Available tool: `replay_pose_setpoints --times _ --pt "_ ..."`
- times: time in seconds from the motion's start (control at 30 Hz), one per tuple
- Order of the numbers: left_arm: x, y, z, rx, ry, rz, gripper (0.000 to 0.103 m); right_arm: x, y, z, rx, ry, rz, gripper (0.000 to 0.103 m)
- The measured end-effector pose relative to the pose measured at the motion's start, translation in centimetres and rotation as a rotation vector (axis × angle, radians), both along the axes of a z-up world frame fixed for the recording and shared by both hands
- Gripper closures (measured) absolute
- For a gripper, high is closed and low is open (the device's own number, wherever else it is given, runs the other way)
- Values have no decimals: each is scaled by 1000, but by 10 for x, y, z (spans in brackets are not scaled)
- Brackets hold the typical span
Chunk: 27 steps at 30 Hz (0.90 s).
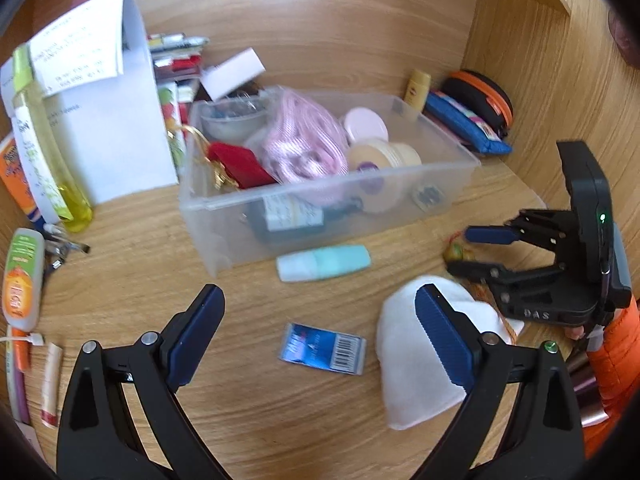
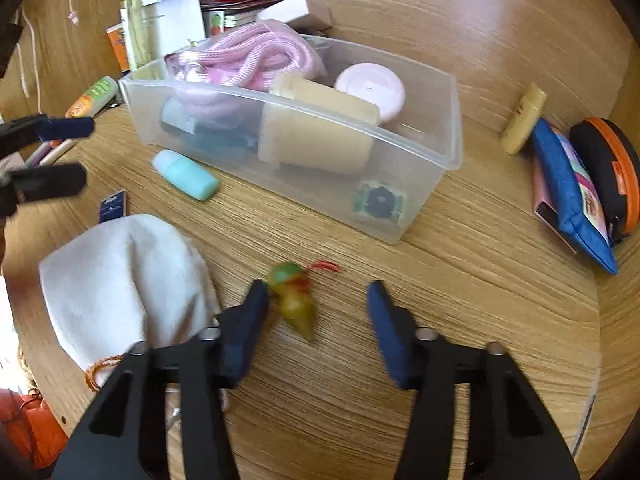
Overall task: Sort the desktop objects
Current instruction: 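Move left tool to the white pouch while right tool grasps the green gourd charm, then grasp and lift the white drawstring pouch with left tool while right tool holds the gourd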
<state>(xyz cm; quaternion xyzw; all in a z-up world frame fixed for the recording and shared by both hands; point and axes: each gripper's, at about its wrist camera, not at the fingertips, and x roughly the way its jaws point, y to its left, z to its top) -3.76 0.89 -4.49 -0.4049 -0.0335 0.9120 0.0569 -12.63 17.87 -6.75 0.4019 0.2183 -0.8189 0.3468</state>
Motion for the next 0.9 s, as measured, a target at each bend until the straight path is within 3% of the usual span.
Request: replay_pose_setpoints --times 0.07,0.1,0.27,0.53,0.7,0.9 --pt "-1 7 -4 3 -22 -12 6 4 -3 1 -6 4 21 83" --pt "-1 10 -6 4 -29 -18 6 5 -4 1 -14 -3 30 85" --pt "-1 24 -8 -7 -49 -42 6 7 6 4 -48 -5 -4 85" --pt "5 46 3 -61 -22 -90 6 -4 70 24 -120 37 -163 85" --pt "10 57 2 -34 -50 -135 6 -14 113 32 -137 54 -256 85" --pt "8 72 -8 -29 -91 -153 6 -20 134 34 -182 38 -297 85"
